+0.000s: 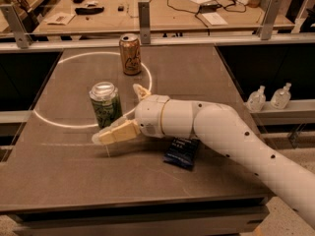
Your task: Knock green can over
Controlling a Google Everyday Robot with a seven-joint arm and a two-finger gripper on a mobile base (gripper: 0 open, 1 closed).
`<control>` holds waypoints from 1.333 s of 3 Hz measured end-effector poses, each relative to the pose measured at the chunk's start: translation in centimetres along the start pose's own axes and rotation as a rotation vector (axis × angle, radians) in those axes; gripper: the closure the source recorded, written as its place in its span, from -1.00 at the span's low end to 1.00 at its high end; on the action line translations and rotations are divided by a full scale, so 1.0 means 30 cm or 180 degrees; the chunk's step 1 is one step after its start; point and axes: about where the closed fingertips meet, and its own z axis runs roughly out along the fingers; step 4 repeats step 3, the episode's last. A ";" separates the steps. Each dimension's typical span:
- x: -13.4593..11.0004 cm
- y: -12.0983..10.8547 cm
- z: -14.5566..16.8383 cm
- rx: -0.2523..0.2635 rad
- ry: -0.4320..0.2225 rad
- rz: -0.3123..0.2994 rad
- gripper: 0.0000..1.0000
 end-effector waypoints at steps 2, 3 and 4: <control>0.002 0.054 -0.113 0.0351 0.0151 0.0414 -1.00; -0.001 0.045 -0.109 0.0379 0.0134 0.0416 -1.00; -0.001 0.045 -0.109 0.0379 0.0134 0.0416 -1.00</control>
Offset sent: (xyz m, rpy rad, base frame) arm 0.0006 -0.0645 0.0098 0.1923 0.2178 0.1362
